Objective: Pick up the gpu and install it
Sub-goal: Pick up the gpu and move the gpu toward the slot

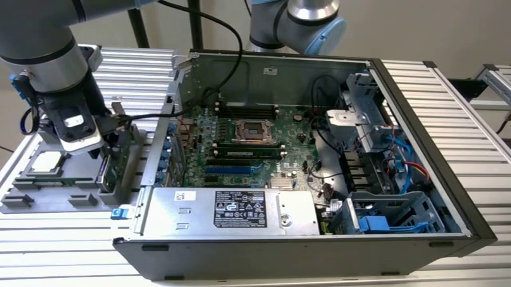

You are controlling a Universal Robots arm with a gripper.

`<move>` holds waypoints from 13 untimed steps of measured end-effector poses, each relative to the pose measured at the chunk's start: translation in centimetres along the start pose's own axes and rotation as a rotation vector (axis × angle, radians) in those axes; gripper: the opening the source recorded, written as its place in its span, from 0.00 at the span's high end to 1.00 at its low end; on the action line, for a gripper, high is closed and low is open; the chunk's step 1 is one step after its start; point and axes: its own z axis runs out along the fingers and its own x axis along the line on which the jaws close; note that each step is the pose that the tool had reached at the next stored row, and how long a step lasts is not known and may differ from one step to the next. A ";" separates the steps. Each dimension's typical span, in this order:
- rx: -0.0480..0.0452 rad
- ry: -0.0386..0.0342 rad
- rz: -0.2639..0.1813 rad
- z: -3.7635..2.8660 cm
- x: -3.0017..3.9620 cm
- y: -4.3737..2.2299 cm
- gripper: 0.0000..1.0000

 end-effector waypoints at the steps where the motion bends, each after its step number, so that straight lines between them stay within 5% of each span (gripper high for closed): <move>1: 0.0000 0.0002 0.000 0.03 0.00 0.00 0.00; 13: 0.0000 0.0020 0.000 0.37 0.04 -0.02 0.00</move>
